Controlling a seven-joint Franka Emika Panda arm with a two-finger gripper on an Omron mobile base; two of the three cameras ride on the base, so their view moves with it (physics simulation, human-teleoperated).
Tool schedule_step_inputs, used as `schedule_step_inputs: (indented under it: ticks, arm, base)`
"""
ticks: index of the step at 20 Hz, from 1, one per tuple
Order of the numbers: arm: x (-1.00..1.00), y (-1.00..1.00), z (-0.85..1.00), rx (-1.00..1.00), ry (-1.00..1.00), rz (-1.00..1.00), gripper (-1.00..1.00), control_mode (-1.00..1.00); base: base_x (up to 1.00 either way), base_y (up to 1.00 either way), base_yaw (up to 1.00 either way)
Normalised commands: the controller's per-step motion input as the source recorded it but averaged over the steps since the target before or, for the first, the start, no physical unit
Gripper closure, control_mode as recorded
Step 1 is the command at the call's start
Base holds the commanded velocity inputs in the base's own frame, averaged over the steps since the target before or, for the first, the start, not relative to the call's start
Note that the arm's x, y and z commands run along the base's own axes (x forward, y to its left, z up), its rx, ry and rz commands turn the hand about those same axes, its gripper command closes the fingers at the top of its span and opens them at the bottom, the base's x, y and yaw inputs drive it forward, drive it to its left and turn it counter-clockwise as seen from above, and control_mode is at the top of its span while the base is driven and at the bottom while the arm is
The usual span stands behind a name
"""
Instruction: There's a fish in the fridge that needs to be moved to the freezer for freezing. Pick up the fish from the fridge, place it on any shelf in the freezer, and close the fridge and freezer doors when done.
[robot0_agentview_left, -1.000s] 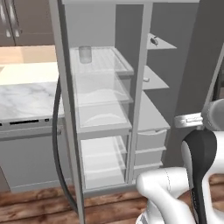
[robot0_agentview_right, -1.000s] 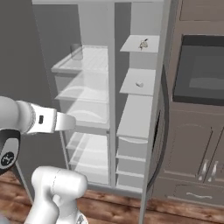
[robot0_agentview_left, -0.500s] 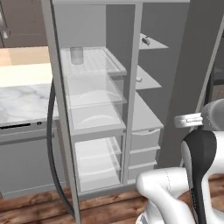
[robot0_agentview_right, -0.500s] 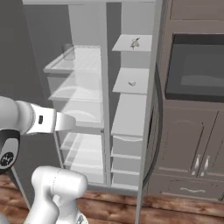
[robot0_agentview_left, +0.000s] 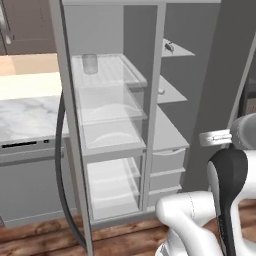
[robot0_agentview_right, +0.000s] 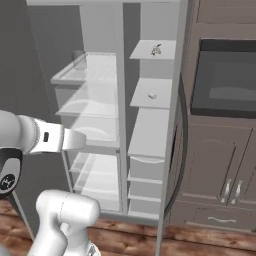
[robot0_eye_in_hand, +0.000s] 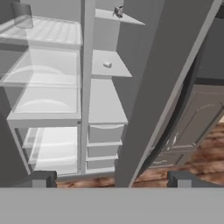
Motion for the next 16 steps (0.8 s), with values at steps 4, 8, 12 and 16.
schedule_step_inputs:
  ticks: [4, 8, 12, 16]
  arm:
    - [0.00, 0.00, 0.00, 0.00, 0.00, 0.00, -1.00, 1.00]
    - [0.00, 0.00, 0.00, 0.00, 0.00, 0.00, -1.00, 1.00]
    - [0.00, 0.00, 0.00, 0.00, 0.00, 0.00, -1.00, 1.00]
    - [-0.29, 0.00, -0.07, 0.00, 0.00, 0.10, -1.00, -1.00]
  base:
    - [0.40, 0.00, 0.08]
    - [0.05, 0.00, 0.13]
    - [0.00, 0.00, 0.22]
    - [-0.06, 0.00, 0.11]
